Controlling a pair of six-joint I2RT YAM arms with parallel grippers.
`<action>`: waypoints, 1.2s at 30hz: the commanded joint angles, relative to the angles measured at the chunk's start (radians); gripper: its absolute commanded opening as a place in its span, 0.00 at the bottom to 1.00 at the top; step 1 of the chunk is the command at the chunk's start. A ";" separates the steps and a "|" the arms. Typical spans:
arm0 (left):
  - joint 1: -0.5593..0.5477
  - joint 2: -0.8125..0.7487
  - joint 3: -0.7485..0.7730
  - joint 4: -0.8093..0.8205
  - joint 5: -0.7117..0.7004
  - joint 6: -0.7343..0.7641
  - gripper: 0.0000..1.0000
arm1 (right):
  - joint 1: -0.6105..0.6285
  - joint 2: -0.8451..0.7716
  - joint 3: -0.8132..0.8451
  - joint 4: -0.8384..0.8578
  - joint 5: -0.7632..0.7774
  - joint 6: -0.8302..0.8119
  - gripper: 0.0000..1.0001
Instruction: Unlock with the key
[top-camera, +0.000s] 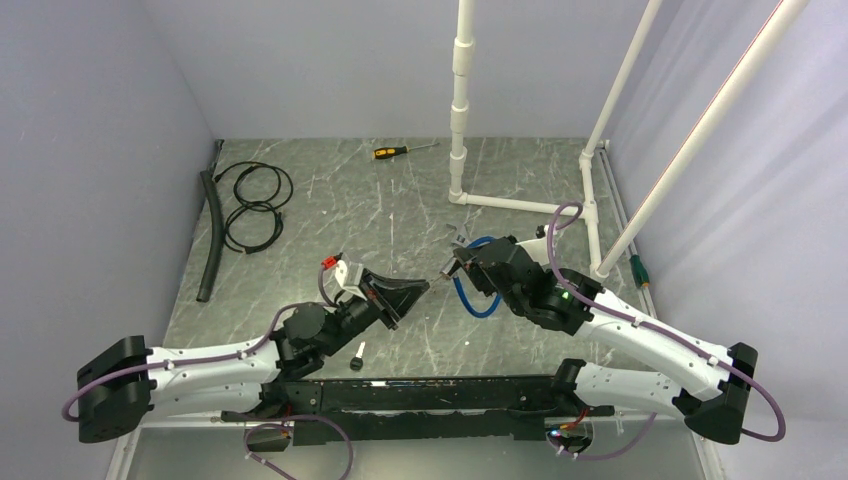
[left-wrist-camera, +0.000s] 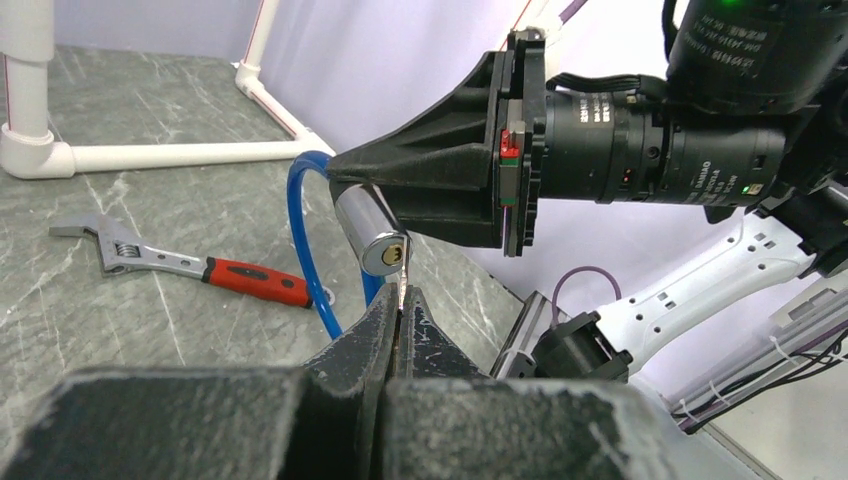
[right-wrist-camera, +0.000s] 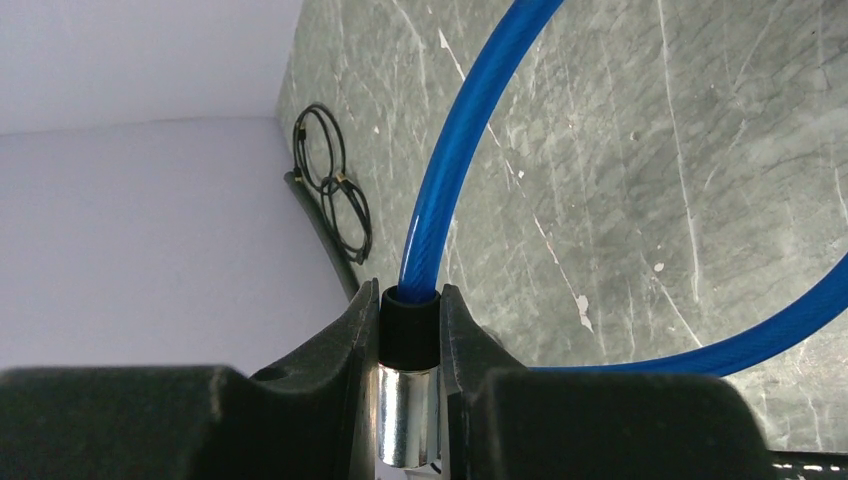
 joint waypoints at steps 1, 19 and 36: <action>-0.002 -0.040 -0.010 0.004 -0.018 0.012 0.00 | 0.000 -0.005 0.010 0.068 0.005 -0.010 0.00; -0.002 0.009 -0.014 0.036 -0.012 0.005 0.00 | 0.000 0.005 0.007 0.076 -0.005 -0.003 0.00; -0.002 0.009 -0.016 0.034 -0.027 0.004 0.00 | 0.000 0.008 -0.016 0.113 -0.029 -0.002 0.00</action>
